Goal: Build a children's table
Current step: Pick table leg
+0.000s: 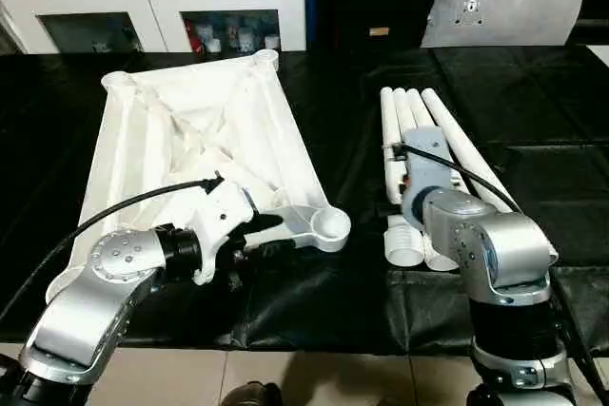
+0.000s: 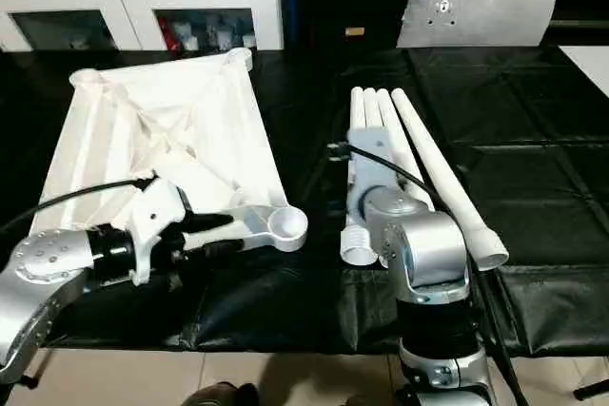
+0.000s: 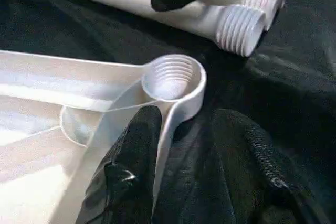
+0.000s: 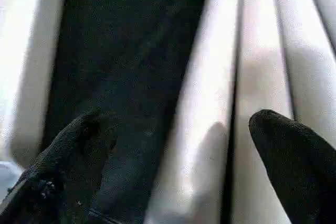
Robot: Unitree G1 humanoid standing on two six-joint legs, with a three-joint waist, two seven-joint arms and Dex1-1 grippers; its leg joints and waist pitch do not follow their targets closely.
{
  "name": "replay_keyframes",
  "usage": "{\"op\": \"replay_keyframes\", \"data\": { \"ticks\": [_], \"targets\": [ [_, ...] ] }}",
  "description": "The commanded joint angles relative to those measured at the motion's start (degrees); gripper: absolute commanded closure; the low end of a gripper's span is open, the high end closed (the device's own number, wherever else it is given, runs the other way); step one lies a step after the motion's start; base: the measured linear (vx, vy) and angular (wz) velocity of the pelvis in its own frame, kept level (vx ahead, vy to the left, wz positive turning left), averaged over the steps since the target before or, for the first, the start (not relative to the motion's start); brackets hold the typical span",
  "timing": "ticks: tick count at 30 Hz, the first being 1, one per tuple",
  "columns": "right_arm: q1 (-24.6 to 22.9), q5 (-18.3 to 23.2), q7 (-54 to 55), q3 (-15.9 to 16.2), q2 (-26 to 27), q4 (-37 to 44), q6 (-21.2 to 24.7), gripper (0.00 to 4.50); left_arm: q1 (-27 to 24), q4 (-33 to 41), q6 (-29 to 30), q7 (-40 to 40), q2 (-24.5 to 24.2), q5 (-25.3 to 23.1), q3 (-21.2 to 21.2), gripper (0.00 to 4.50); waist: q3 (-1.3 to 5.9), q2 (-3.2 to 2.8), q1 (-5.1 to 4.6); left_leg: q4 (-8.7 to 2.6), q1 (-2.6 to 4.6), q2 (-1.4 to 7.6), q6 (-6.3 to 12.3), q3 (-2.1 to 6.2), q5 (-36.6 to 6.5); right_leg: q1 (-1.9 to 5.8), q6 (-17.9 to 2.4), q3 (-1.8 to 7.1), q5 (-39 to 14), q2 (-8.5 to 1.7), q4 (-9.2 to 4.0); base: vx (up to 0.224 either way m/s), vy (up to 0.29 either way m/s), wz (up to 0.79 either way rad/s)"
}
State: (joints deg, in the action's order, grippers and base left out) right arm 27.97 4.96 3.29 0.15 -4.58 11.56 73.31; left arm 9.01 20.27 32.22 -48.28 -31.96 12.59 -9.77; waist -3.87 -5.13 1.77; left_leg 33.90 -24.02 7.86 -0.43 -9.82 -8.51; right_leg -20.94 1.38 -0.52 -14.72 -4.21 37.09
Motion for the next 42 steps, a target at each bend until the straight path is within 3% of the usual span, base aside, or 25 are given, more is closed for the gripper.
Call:
{"op": "replay_keyframes", "data": {
  "ticks": [1, 8, 9, 10, 11, 17, 22, 25, 32, 35, 36, 42],
  "targets": [
    [0.0, -0.1, -0.2, 0.0, 0.7, 0.3, 2.1, 0.00, 0.0, 1.3, 0.8, -0.1, -0.7, 0.1, 0.0, 2.59, 4.03, -0.66, -0.20, -4.53, 3.13, 3.55, -9.11, 1.89, -17.4, 0.22, -7.8, 1.61, -4.5, -2.93, -4.44, 0.000, 0.000, 0.00],
    [-0.6, 2.5, -2.6, 0.0, 2.0, -0.4, 4.9, 0.00, 0.7, 1.0, 1.5, 0.6, -0.8, 0.2, -0.7, 2.59, 4.05, -0.89, -0.26, -4.59, 3.07, 3.62, -8.54, 1.95, -17.9, 0.07, -7.6, 1.63, -6.0, -3.03, -4.60, 0.000, 0.000, 0.00],
    [-0.7, 2.5, -2.6, 0.0, 2.0, -0.4, 4.8, 0.00, 0.7, 1.1, 1.5, 0.6, -0.8, 0.2, -0.7, 2.59, 4.01, -0.24, -0.30, -4.66, 3.08, 3.71, -8.43, 1.91, -17.8, 0.03, -7.6, 1.66, -6.2, -3.00, -4.74, 0.000, 0.000, 0.00],
    [-0.5, 2.2, -2.6, 0.1, 1.8, -0.3, 4.5, 0.00, 0.8, 1.1, 1.7, 0.7, -0.8, 0.2, -0.6, 2.59, 3.93, -0.15, -0.24, -4.70, 3.03, 3.75, -8.30, 1.86, -17.4, -0.03, -7.6, 1.69, -6.5, -3.03, -4.75, 0.000, 0.000, 0.00],
    [-0.4, 2.1, -2.6, 0.1, 1.8, -0.3, 4.5, 0.00, 0.8, 1.1, 1.7, 0.8, -0.8, 0.2, -0.5, 2.59, 3.98, -0.45, -0.17, -4.68, 3.06, 3.72, -8.34, 1.87, -17.0, -0.05, -7.5, 1.68, -6.8, -3.06, -4.67, 0.000, 0.000, 0.00],
    [0.4, 2.1, -4.5, 1.2, 0.3, -2.1, 4.9, 0.00, 0.2, 1.2, 1.7, 1.2, -0.6, 0.2, -0.5, 2.59, 4.14, -0.41, -0.15, -4.56, 3.06, 3.70, -8.29, 1.82, -16.1, 0.04, -7.1, 1.68, -6.6, -3.10, -4.69, 0.000, 0.000, 0.00],
    [0.6, 3.8, -7.0, -0.2, 0.7, -8.6, 2.3, 0.00, 0.5, 0.6, 1.7, 1.3, -0.4, 0.1, -0.9, 2.59, 4.20, -0.12, -0.19, -4.38, 2.88, 3.69, -7.59, 1.74, -15.6, 0.12, -8.3, 1.68, -6.1, -3.20, -4.72, 0.000, 0.000, 0.00],
    [1.0, 6.1, -9.4, -2.9, 2.0, -12.5, 1.1, 0.00, 0.7, 0.2, 1.8, 1.5, -0.3, -0.1, -1.1, 2.59, 4.34, -0.39, -0.17, -4.30, 2.94, 3.73, -6.97, 1.74, -15.6, 0.10, -9.0, 1.61, -5.2, -3.23, -4.57, 0.000, 0.000, 0.00],
    [3.3, 5.2, -9.2, -4.6, 0.4, -17.0, -1.3, 0.75, 1.1, 0.1, 2.0, 1.3, -0.7, 0.1, -1.1, 2.51, 4.44, -0.12, -0.15, -4.32, 3.01, 3.71, -7.10, 1.61, -16.4, 0.14, -9.5, 1.54, -6.2, -3.18, -4.66, 0.000, 0.000, 0.00],
    [4.3, 5.1, -9.3, -5.5, -0.5, -18.0, -2.2, 0.83, 1.6, -0.3, 1.8, 1.4, -0.2, 0.0, -1.4, 2.51, 4.49, -0.07, 0.03, -4.27, 3.14, 3.79, -6.89, 1.57, -16.7, 0.05, -9.4, 1.58, -7.6, -3.21, -4.80, 0.000, 0.000, 0.00],
    [4.4, 5.1, -9.4, -5.4, -0.8, -18.2, -2.4, 1.07, 1.7, -0.3, 1.8, 1.5, -0.1, 0.0, -1.5, 2.51, 4.55, -0.17, 0.05, -4.26, 3.13, 3.80, -6.94, 1.58, -16.6, 0.07, -9.4, 1.56, -7.6, -3.21, -4.76, 0.000, 0.000, 0.00],
    [5.0, 5.5, -9.6, -5.8, -1.2, -18.9, -2.5, 1.61, 2.4, -0.9, 1.8, 1.6, 0.3, 0.1, -2.2, 2.51, 4.83, -0.03, 0.06, -4.09, 2.89, 3.72, -6.46, 1.54, -14.8, 0.34, -9.8, 1.48, -5.1, -3.18, -4.58, 0.000, 0.000, 0.00]
  ]
}}
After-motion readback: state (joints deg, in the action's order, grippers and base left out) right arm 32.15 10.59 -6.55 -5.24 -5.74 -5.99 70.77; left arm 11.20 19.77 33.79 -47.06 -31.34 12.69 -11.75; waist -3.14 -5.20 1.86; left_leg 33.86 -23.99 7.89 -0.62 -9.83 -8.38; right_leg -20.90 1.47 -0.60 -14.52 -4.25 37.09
